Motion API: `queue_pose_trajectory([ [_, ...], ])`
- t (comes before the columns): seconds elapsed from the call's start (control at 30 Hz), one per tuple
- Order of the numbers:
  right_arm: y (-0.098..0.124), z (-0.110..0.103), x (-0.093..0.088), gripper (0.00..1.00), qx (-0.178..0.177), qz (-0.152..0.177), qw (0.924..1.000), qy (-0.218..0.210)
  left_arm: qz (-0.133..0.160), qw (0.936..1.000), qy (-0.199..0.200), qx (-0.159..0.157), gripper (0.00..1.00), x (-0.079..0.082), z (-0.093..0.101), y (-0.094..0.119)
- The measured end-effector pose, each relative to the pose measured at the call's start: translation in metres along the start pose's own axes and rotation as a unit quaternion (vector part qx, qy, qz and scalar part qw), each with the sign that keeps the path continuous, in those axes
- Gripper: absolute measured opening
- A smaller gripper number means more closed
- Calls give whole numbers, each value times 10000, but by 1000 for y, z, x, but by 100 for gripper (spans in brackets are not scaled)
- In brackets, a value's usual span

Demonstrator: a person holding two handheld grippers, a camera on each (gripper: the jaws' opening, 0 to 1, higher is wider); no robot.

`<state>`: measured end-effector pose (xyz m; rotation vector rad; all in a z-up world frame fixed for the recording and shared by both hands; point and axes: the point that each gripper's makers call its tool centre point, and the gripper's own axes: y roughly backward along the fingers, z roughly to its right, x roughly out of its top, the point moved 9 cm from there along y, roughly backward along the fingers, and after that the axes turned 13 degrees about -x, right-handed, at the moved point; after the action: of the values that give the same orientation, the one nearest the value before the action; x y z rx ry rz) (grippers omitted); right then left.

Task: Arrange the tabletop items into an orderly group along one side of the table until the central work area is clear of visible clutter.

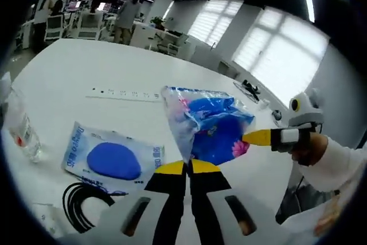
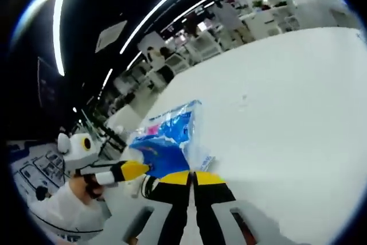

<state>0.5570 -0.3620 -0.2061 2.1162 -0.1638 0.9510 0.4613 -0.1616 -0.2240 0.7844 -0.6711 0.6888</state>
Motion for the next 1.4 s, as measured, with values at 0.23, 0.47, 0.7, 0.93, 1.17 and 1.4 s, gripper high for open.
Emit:
queue_pose_trajectory([
  [0.23,-2,29,20,0,-250,-25,9996,126,-118,9998,-105,-108,0,18,8,-33],
  [0.47,-13,41,-6,0,-460,-356,9981,202,-547,9983,222,7,0,-4,-3,-52],
  [0.7,-31,57,-23,0,-587,-620,9963,58,-773,9953,583,-21,0,-19,-19,-69],
  [0.93,-48,77,-21,0,-779,-802,9937,76,-1086,9925,560,-3,0,-24,-25,-93],
  [1.17,-66,96,-26,0,-938,-1023,9903,85,-1344,9889,637,61,0,-31,-35,-114],
  [1.4,-83,110,-29,0,-969,-1159,9885,-35,-1459,9852,892,105,0,-40,-46,-127],
])
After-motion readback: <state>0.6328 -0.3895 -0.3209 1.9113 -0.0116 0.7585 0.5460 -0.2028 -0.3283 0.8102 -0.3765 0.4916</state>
